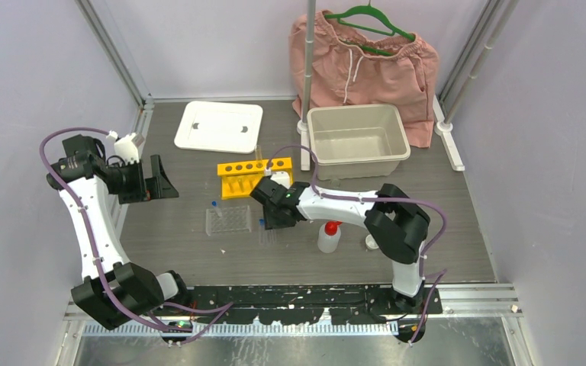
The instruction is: Organize the chemistry lab equipment
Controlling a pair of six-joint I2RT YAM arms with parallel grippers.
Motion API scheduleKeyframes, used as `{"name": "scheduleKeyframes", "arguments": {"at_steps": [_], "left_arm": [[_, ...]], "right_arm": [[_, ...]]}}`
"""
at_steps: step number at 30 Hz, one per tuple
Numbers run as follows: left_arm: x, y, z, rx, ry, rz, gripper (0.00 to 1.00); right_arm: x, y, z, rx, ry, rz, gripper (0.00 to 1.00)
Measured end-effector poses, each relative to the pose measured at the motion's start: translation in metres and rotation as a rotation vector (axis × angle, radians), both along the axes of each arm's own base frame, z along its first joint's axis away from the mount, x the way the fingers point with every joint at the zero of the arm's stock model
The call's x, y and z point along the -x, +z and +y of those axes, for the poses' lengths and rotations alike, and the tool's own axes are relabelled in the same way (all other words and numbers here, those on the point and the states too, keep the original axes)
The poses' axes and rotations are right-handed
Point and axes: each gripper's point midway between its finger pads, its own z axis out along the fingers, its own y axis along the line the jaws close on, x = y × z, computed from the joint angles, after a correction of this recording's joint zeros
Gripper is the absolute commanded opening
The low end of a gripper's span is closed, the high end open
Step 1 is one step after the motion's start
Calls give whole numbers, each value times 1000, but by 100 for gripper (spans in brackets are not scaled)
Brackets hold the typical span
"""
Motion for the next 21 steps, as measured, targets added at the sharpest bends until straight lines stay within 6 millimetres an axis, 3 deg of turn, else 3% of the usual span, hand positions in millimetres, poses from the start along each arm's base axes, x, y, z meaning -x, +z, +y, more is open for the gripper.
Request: {"name": "scheduleKeyframes", "arguments": {"at_steps": [3,9,21], "left_arm": [[1,-1,0,2,0,4,99],[2,-4,-1,7,0,12,99],[1,-4,-1,7,0,12,99]], "right_arm": [[3,-9,0,12,5,21,45],[4,-18,1,24,8,35,34],[-3,-27,3,49,1,35,30]]}}
